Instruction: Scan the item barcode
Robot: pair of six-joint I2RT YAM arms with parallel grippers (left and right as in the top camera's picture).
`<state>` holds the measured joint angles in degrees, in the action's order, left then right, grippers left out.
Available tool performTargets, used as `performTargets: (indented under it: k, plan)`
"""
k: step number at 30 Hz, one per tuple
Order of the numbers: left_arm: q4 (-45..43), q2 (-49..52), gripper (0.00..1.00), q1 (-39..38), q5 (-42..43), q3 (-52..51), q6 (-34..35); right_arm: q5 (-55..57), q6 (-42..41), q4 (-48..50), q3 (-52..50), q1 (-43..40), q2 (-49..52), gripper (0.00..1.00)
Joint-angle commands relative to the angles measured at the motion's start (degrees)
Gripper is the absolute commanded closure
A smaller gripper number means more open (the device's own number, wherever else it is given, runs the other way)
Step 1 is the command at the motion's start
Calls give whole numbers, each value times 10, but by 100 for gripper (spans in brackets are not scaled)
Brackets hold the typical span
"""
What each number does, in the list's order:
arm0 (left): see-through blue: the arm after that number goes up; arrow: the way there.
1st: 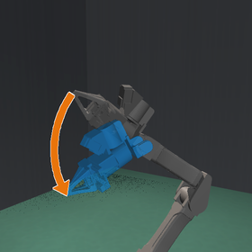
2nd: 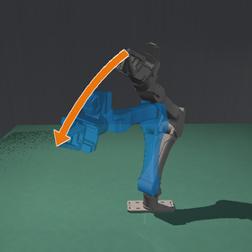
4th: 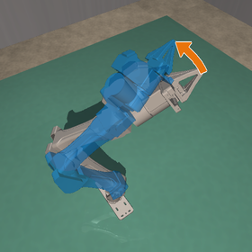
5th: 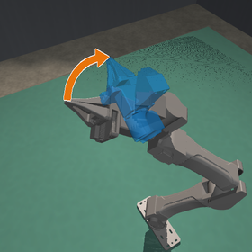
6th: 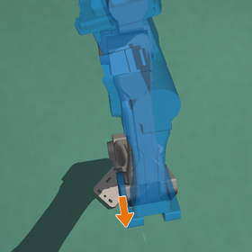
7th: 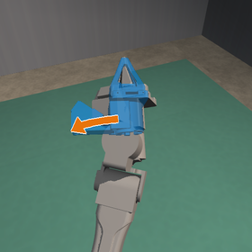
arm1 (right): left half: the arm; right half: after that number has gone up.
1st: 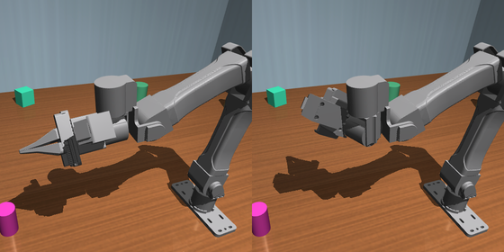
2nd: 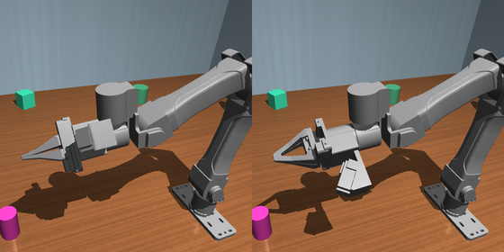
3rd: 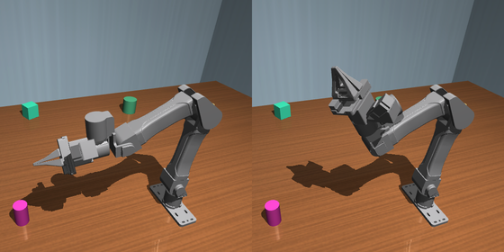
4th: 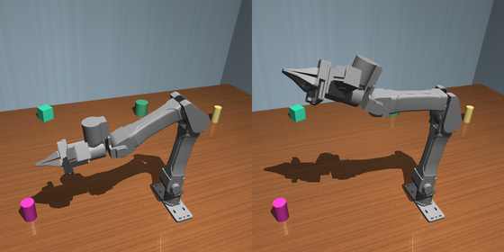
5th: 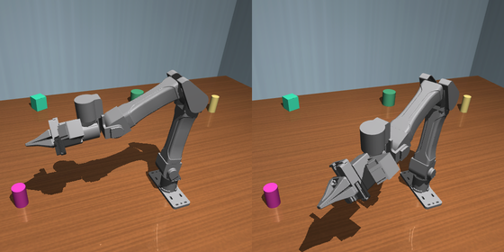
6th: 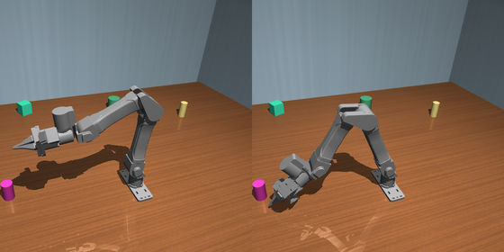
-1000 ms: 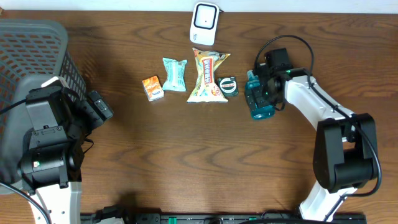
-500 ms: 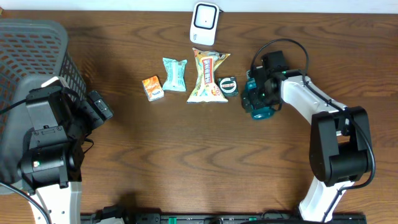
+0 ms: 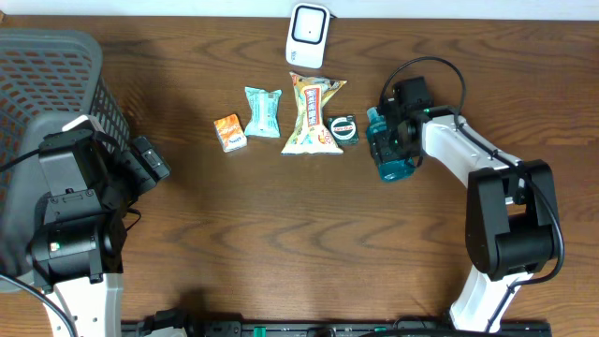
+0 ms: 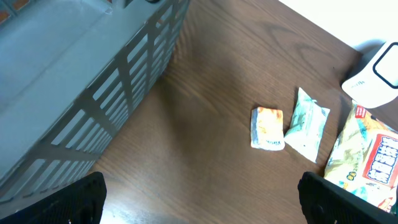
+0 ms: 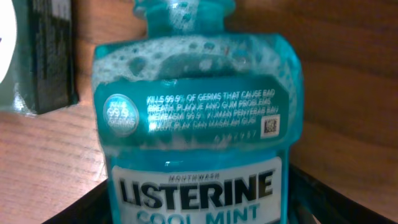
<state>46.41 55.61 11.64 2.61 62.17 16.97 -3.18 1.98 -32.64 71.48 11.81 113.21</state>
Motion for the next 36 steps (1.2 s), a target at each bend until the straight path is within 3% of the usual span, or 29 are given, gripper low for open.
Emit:
performTargets:
  k: [1, 5, 9, 14, 22, 26, 28, 31, 36]
  plan:
    - [1, 1, 2, 3, -7, 3, 5, 16, -7, 19, -27, 3, 4, 28]
    - [1, 1, 2, 3, -7, 3, 5, 16, -7, 32, -37, 3, 4, 39]
    - [1, 1, 2, 3, -7, 3, 5, 15, -24, 41, -26, 3, 4, 43]
    - [1, 1, 2, 3, -7, 3, 5, 15, -49, 54, 20, 3, 3, 62]
    - [1, 1, 2, 3, -7, 3, 5, 15, -78, 104, 123, 3, 3, 52]
    - [1, 1, 2, 3, -7, 3, 5, 13, -121, 156, 162, 3, 3, 62]
    - [1, 1, 2, 3, -7, 3, 5, 14, -122, 157, 169, 3, 3, 63]
    - [1, 1, 2, 3, -7, 3, 5, 36, -117, 127, 169, 1, 4, 47]
    - [1, 1, 2, 3, -7, 3, 5, 41, -80, 31, 153, 1, 4, 37]
